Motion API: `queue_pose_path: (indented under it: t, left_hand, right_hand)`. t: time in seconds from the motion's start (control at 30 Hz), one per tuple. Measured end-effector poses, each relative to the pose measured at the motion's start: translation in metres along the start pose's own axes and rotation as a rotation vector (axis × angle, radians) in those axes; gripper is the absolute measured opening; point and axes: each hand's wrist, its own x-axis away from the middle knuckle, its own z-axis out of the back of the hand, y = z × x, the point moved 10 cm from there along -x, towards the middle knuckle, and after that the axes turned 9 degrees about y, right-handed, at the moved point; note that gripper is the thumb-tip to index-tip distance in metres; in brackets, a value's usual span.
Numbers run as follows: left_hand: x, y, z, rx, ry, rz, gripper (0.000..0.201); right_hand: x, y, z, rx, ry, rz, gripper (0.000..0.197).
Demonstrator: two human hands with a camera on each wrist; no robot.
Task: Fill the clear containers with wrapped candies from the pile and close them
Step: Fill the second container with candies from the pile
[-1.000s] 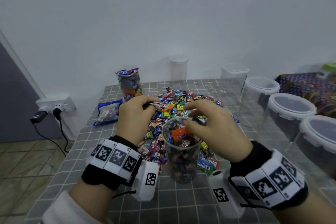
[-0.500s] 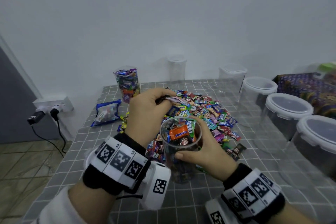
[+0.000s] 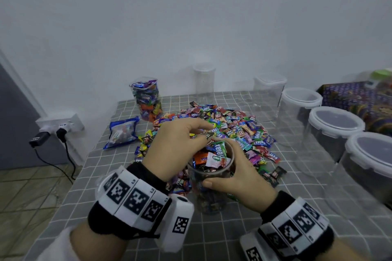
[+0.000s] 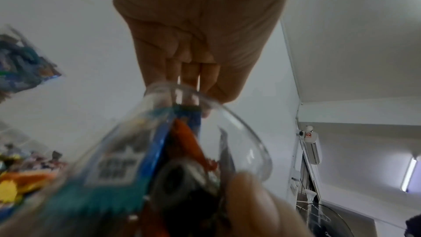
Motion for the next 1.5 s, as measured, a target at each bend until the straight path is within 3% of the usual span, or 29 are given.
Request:
queue_pose_path:
  t: [0.1,0.2,0.4,0.6,0.87,1.0,1.17,1.27,1.37,1.5]
  left_hand:
    - [-0.002,0.007,0.012,-0.211,0.032,-0.047,0.026]
    - [0.001,0.017,0.008,-0.379,-0.022,-0.107,0.024]
    - [0.016,0.027,-0.025,-0.405,-0.185,-0.176,0.023]
    - [0.000,0.022,0.015,-0.259,0.098,-0.104,0.021]
    - [0.011,0.022,-0.011,-0.529,-0.108,-0.236,0.026]
    - [0.012,0.023,-0.006,-0.414,-0.086,-0.224,0.027]
    - [0.012,-0.014,0.019,0.011,0.105,0.028,0.031]
    - [0.021,-0.035,0.009,0.147,0.043,0.148,0.054]
    - [0.031,-0.046,-0.013,0.167,-0.097,0.201,0.087]
    - [0.042,-0.050,-0.033,0.150,-0.242,0.227,0.118]
  right_hand:
    - [-0.001,0.000,-0.001,0.012,0.001,0.010,0.090]
    - [-0.001,0.001,-0.001,0.009,0.003,0.014,0.089]
    - [0.000,0.001,0.000,0.022,0.026,0.034,0.084]
    - [0.000,0.002,0.000,0.016,0.011,0.015,0.088]
    - [0.001,0.002,-0.002,0.021,-0.001,0.012,0.089]
    - [0.002,0.002,-0.001,0.040,-0.004,0.015,0.088]
    - [0.005,-0.001,0.002,0.128,-0.097,0.028,0.076]
    - [0.003,0.000,0.012,0.100,-0.054,0.037,0.059]
    - [-0.005,0.018,0.029,0.140,0.091,0.021,0.038]
    - [-0.017,0.047,0.049,0.322,0.221,-0.057,0.049]
